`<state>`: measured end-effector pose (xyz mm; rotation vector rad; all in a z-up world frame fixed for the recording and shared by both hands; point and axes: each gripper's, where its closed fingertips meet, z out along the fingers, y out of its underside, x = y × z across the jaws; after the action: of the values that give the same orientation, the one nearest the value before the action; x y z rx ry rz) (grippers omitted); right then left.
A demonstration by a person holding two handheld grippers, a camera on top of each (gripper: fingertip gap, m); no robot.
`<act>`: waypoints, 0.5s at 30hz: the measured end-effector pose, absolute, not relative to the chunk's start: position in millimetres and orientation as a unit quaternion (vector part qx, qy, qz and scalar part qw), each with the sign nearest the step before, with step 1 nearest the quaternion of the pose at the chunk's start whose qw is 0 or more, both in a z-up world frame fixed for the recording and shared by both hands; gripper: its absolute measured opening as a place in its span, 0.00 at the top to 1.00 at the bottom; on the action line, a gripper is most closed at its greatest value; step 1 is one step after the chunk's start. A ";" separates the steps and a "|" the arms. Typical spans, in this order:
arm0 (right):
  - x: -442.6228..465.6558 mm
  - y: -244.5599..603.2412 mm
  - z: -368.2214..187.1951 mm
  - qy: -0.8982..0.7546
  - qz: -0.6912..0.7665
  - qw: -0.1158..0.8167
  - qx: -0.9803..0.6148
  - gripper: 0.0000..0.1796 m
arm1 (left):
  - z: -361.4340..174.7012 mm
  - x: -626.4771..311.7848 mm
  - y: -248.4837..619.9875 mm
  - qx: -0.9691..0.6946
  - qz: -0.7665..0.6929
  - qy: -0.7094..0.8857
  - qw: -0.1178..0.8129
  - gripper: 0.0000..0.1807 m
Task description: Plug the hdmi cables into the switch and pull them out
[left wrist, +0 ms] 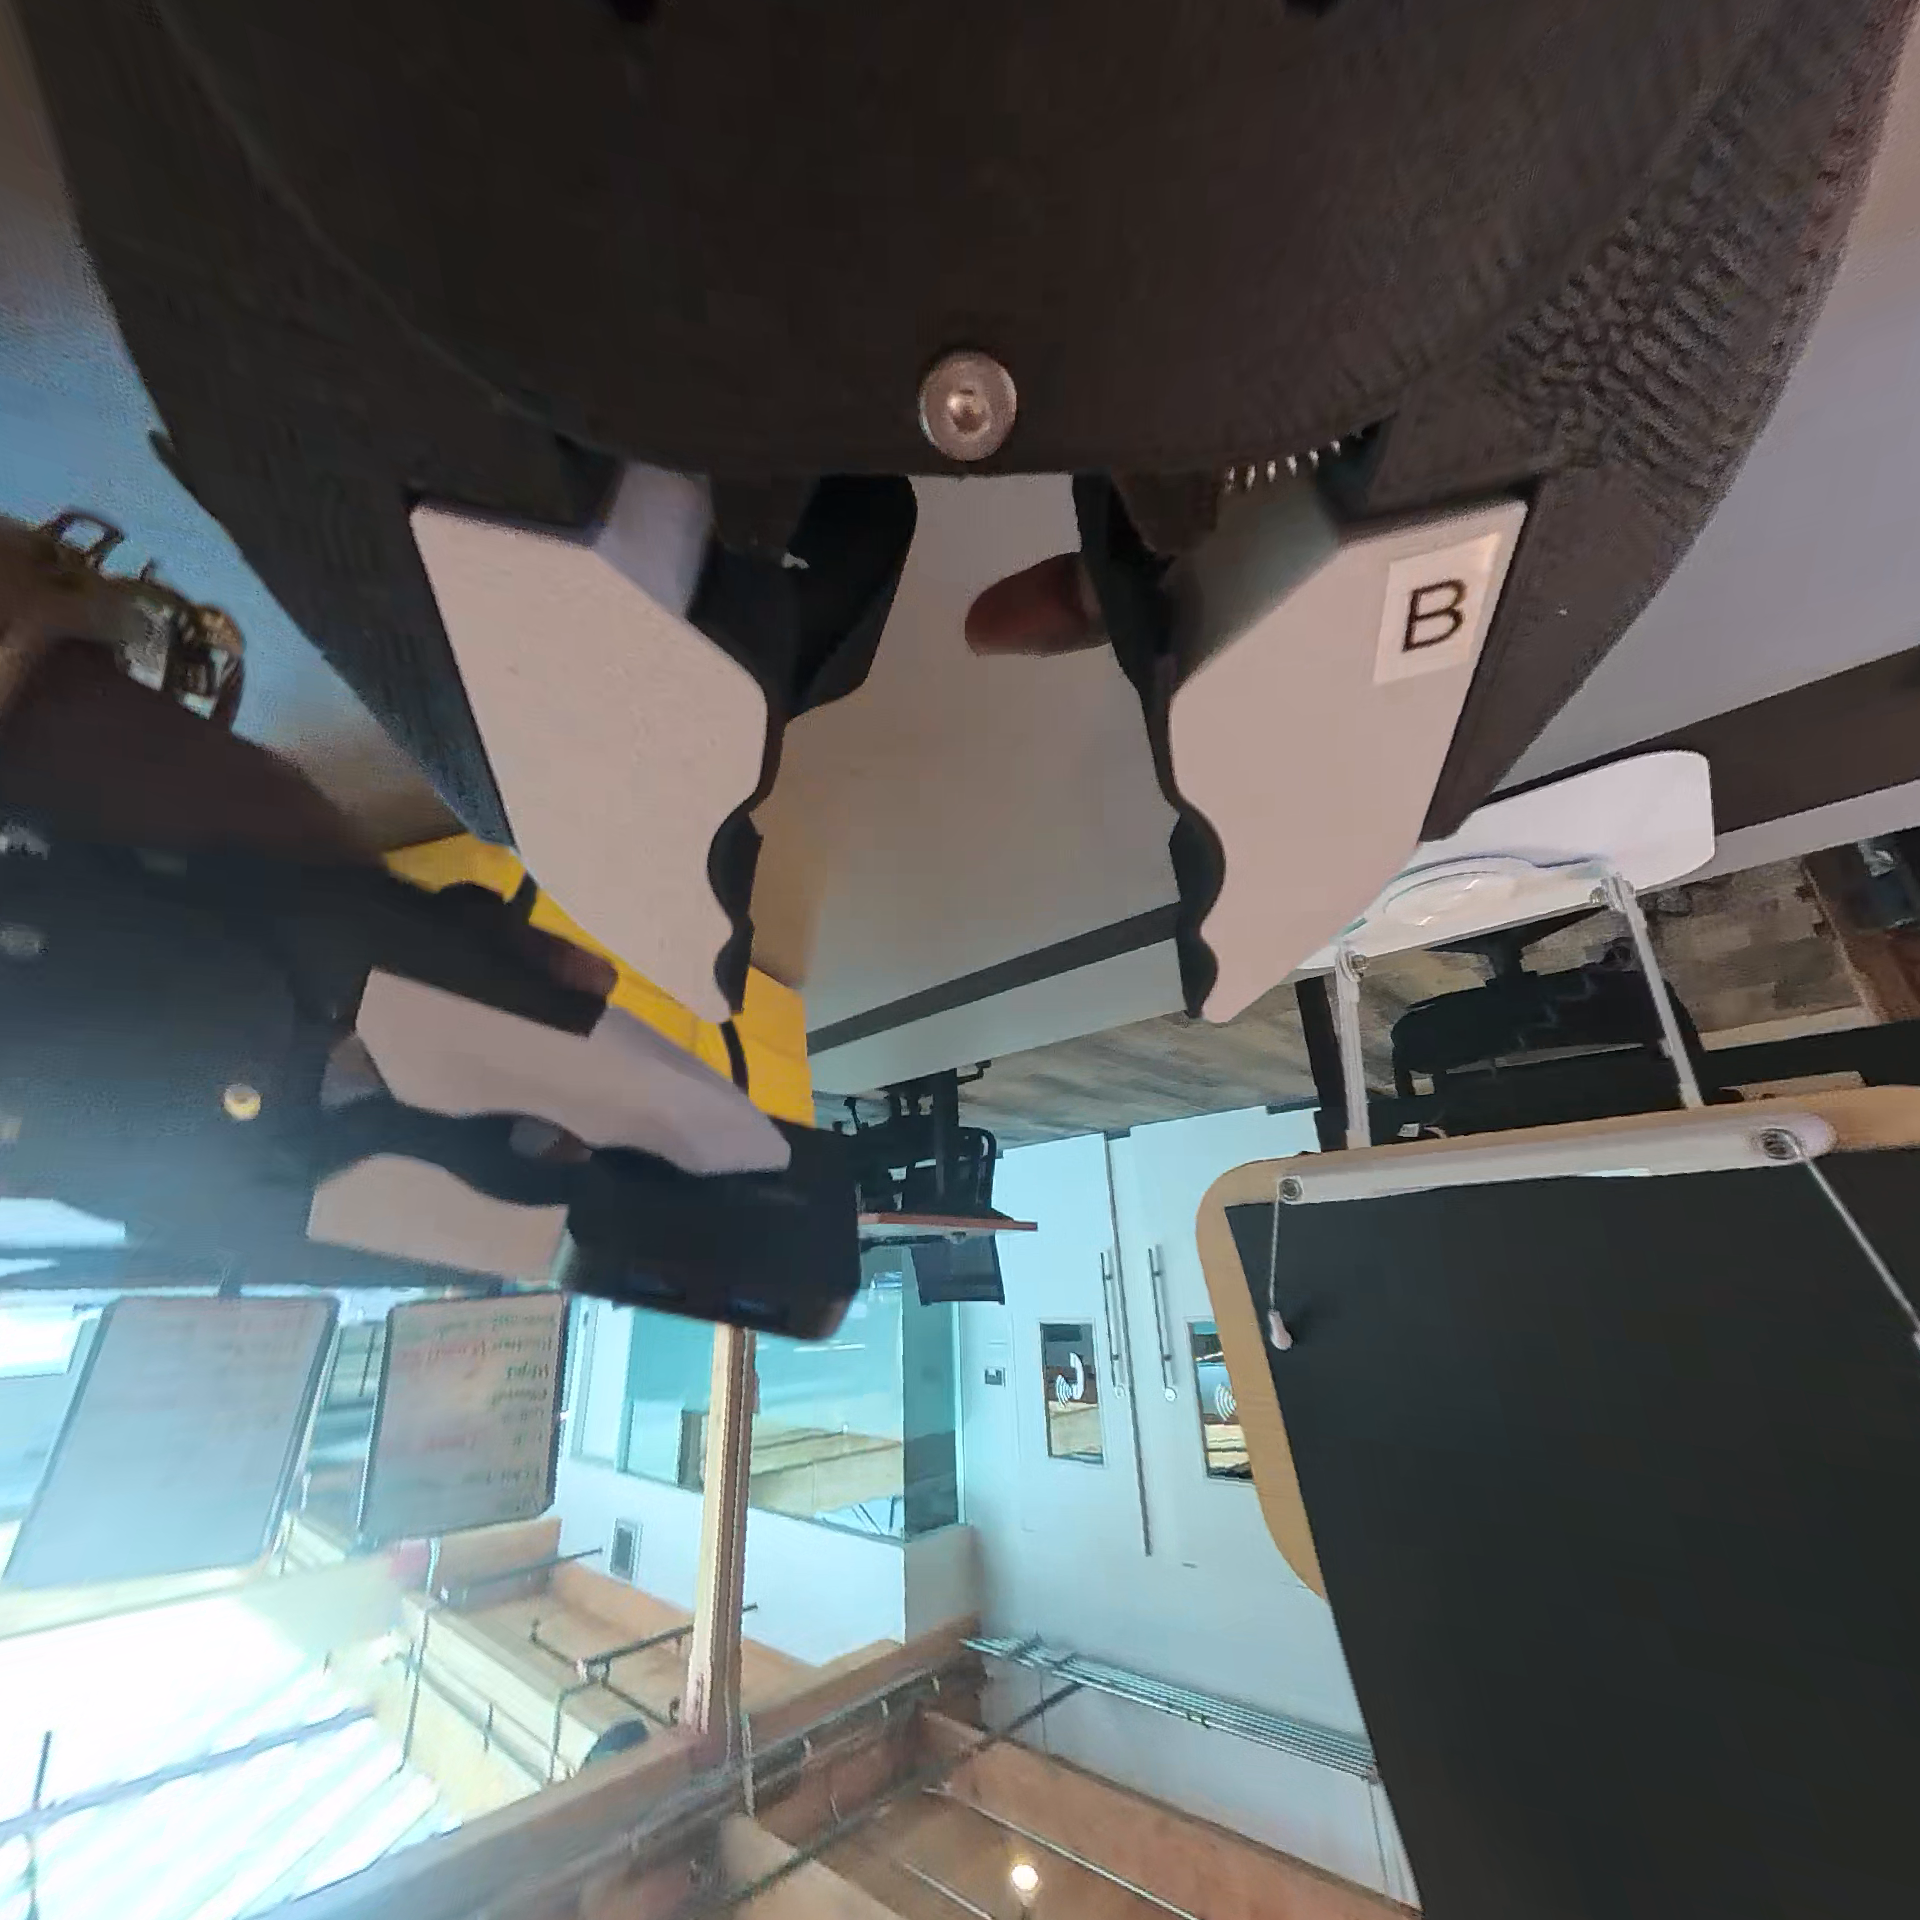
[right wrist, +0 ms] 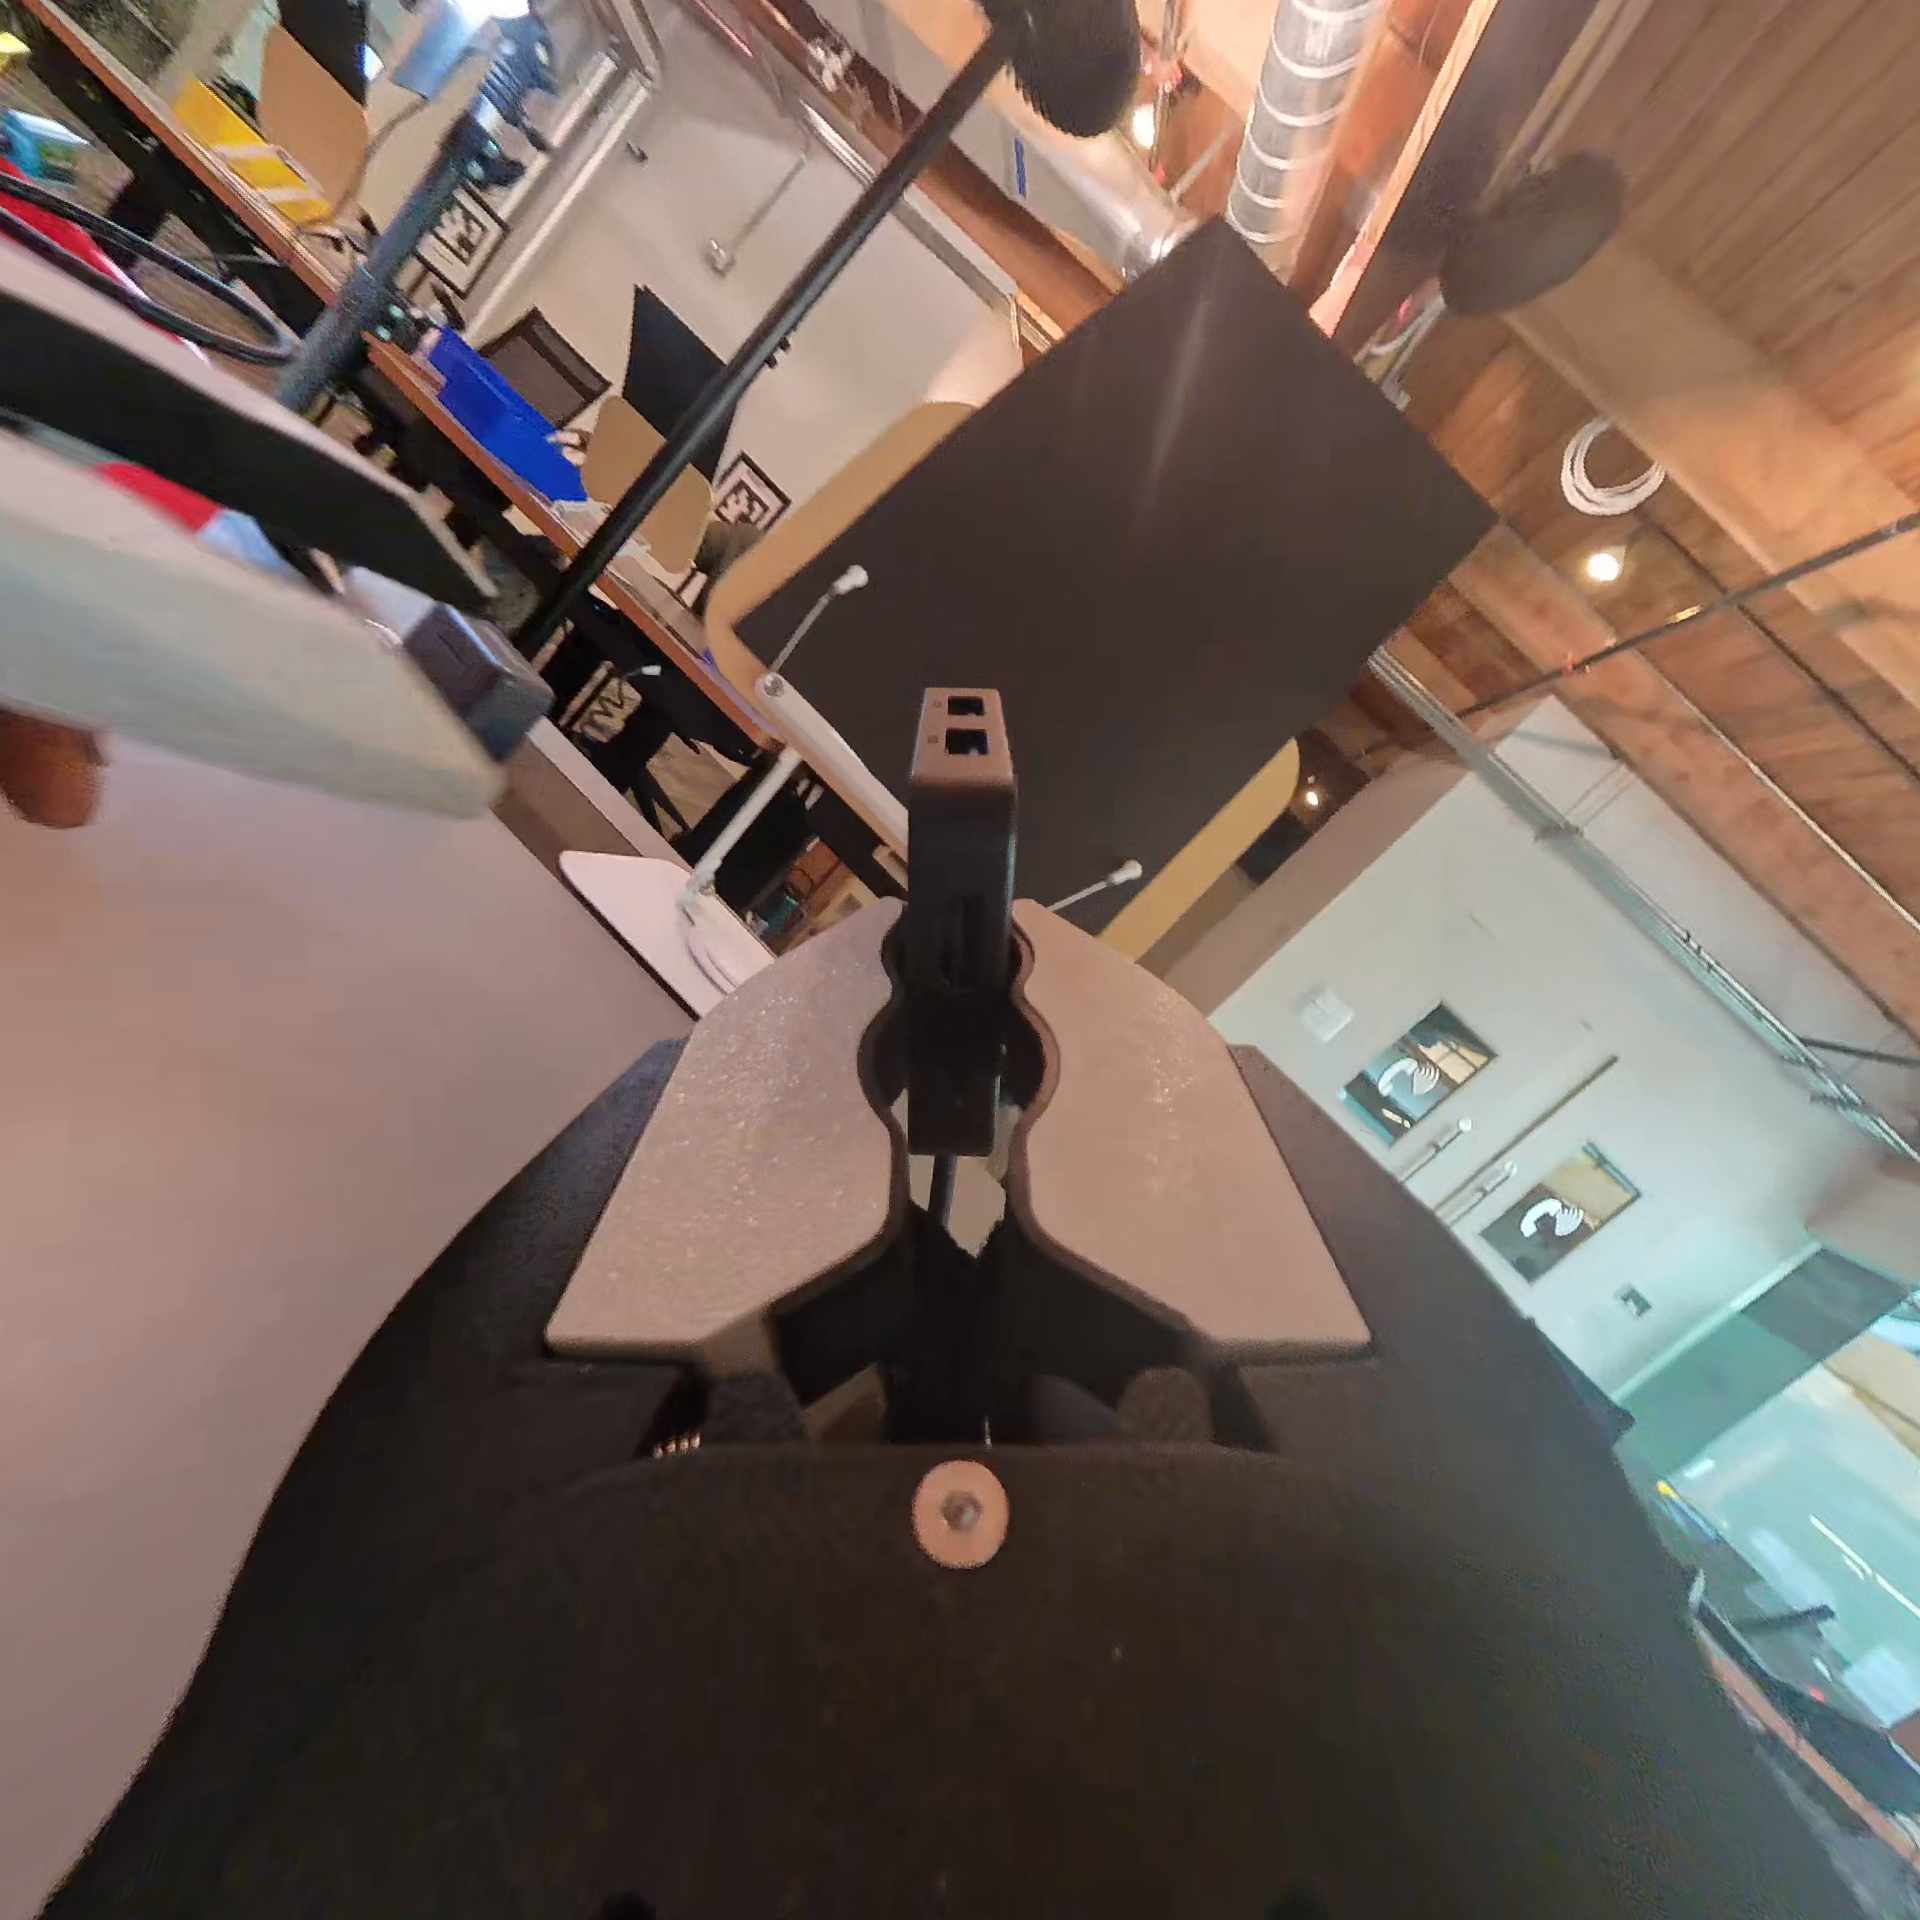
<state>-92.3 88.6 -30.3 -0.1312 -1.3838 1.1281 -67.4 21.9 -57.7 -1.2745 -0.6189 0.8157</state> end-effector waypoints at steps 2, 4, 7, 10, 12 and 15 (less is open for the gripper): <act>-100.6 103.2 -20.0 -0.605 0.492 0.620 -0.083 0.92 | -62.2 -68.2 24.3 -0.578 0.361 -0.274 0.679 0.57; -110.7 123.6 0.0 -0.601 0.511 0.602 -0.123 0.92 | -66.4 -70.0 24.6 -0.582 0.353 -0.279 0.678 0.57; -128.4 167.4 39.2 -0.592 0.542 0.565 -0.191 0.92 | -70.8 -71.9 25.1 -0.586 0.340 -0.285 0.678 0.57; -149.1 225.2 73.0 -0.581 0.556 0.536 -0.257 0.92 | -72.3 -72.4 25.5 -0.590 0.341 -0.284 0.675 0.57; -165.6 270.0 80.5 -0.571 0.555 0.524 -0.304 0.92 | -73.5 -72.0 27.2 -0.594 0.341 -0.281 0.672 0.57; -192.1 338.8 62.4 -0.541 0.540 0.525 -0.374 0.92 | -77.3 -72.1 30.2 -0.607 0.341 -0.277 0.663 0.57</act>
<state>-192.1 338.8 62.4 -0.8960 -1.2949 1.2926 -72.1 30.2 -77.3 -1.3721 -0.6255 0.7701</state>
